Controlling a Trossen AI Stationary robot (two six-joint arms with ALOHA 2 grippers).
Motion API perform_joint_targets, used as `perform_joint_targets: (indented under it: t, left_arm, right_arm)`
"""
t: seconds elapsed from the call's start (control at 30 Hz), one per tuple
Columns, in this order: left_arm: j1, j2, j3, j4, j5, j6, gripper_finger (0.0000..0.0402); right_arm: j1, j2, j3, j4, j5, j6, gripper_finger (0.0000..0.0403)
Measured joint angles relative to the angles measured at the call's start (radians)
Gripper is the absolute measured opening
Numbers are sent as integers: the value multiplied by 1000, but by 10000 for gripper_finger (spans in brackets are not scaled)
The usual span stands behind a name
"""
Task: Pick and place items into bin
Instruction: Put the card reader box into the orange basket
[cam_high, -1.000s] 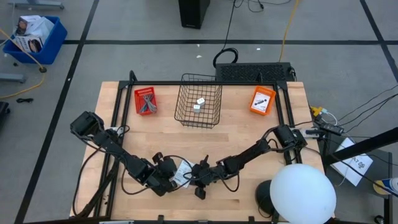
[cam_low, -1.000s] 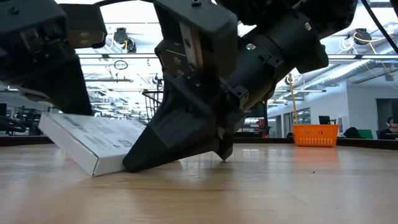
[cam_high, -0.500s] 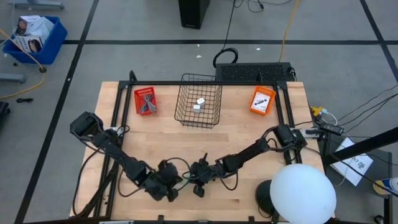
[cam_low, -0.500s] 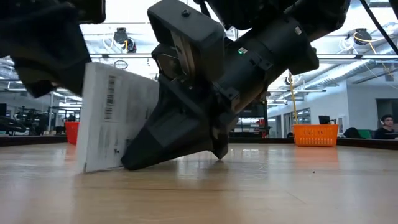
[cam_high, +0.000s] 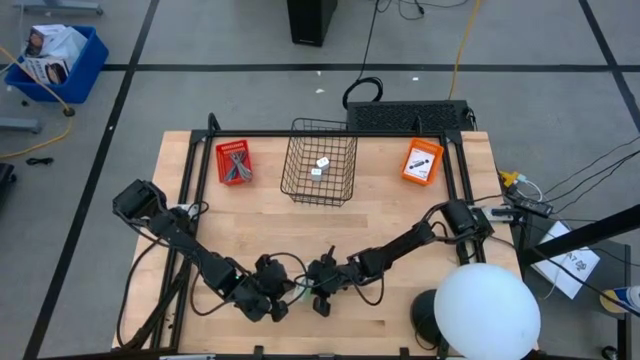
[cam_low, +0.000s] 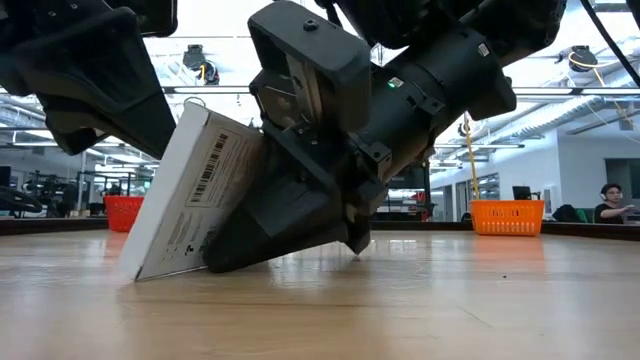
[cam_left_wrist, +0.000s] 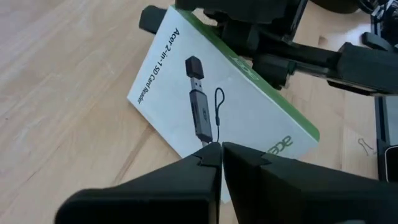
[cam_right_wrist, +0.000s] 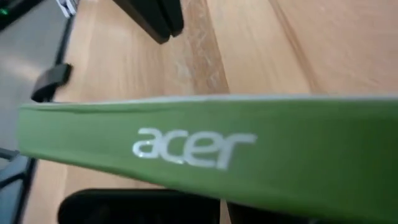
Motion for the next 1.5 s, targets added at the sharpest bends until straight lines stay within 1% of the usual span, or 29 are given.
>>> perform_joint_targets:
  t: [0.1, 0.17, 0.33, 0.43, 0.53, 0.63, 0.7, 0.8, 0.9, 0.97, 1.07, 1.13, 1.17, 1.3, 1.4, 1.5]
  left_arm:
    - [0, 0, 0, 0, 0, 2, 6]
    - [0, 0, -1, 0, -1, 2, 5]
    - [0, 0, -1, -1, -5, 3, 27]
    - [0, 0, -2, -1, -5, 6, 30]
    - [2, 0, -2, -6, -4, 9, 22]
    - [12, 4, -2, -23, 2, 9, 8]
    - [12, 5, -2, -66, -8, 1, 5]
    - [11, 5, -2, -167, -44, -42, 11]
    - [18, 6, -2, -319, -63, -127, 14]
    - [29, 6, -2, -421, -44, -210, 10]
    - [34, 6, -3, -491, -47, -272, 4]
    - [32, 6, -3, -491, -53, -290, 9]
    - [32, 6, -3, -490, -38, -297, 12]
    - [58, 32, -3, -475, 85, -304, 8]
    - [61, 54, -2, -424, 113, -269, 5]
    - [61, 69, -1, -348, 110, -237, 16]
  right_arm:
    - [8, -19, -2, -6, 5, -9, 0]
    - [13, -24, -2, -8, 8, -14, 0]
    - [22, -29, -2, -2, 86, -52, 0]
    - [22, -29, -2, 6, 87, -65, 0]
    - [22, -29, -2, 50, 138, -118, 0]
    - [17, -32, -1, 87, 131, -130, 0]
    - [15, -33, 0, 61, 133, -105, 0]
    - [15, -33, -1, 15, 135, -92, 0]
    - [15, -33, 0, 18, 135, -83, 0]
    - [15, -33, 0, 19, 134, -71, 0]
    - [15, -33, 0, 18, 133, -65, 0]
    - [15, -33, 0, 8, 132, -47, 0]
    - [15, -33, 0, 0, 132, -39, 0]
    - [13, -33, 0, -7, 123, -11, 0]
    - [9, -33, 0, -12, 105, -2, 0]
    - [4, -33, 1, -20, 105, 10, 0]
